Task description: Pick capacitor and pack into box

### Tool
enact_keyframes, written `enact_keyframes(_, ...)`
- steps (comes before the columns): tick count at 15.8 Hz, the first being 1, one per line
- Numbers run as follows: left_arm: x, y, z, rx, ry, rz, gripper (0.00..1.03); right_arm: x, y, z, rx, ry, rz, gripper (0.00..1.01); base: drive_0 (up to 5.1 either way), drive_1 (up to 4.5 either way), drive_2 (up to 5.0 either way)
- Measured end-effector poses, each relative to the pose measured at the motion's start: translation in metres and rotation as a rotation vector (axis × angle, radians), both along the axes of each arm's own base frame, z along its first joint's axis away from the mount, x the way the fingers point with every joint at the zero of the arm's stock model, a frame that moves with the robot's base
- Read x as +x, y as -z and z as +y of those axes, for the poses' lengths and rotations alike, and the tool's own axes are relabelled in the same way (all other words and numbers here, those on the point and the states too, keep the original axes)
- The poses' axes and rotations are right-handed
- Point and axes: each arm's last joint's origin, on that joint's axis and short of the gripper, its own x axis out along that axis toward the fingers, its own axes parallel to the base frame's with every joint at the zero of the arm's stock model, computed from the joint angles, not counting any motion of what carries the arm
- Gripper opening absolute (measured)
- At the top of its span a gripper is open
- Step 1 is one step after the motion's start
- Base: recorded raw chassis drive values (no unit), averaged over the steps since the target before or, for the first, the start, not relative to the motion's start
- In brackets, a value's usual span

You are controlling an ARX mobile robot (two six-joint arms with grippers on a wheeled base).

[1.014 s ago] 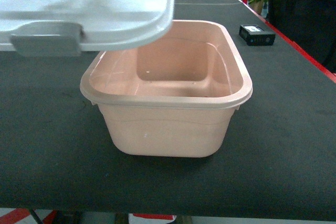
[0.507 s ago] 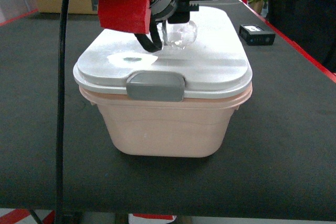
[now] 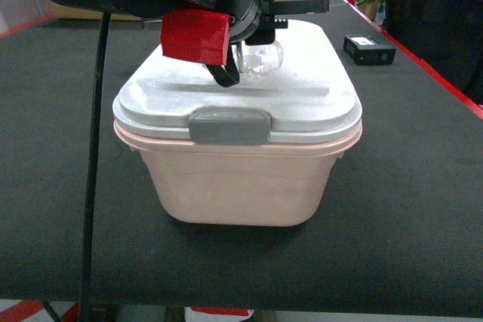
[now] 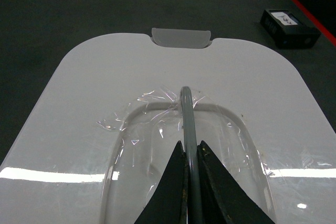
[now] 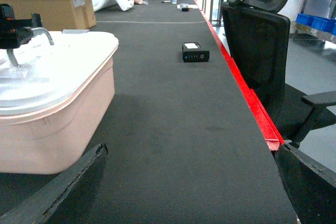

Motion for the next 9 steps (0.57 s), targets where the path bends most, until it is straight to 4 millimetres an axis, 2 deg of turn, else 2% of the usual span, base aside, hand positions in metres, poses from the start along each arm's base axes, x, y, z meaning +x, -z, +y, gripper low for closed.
enact_keyframes(7,-0.0027,0.0012,0.0,0.001,0.009,0.01,0.02,0.0,0.0,0.0,0.0,0.0,0.0,0.98,0.0,0.0,0.0)
enact_keyframes(9,-0.0055,0.0011,0.0,-0.003,0.019,0.007,0.13,0.0,0.0,0.0,0.0,0.0,0.0,0.98,0.0,0.0,0.0)
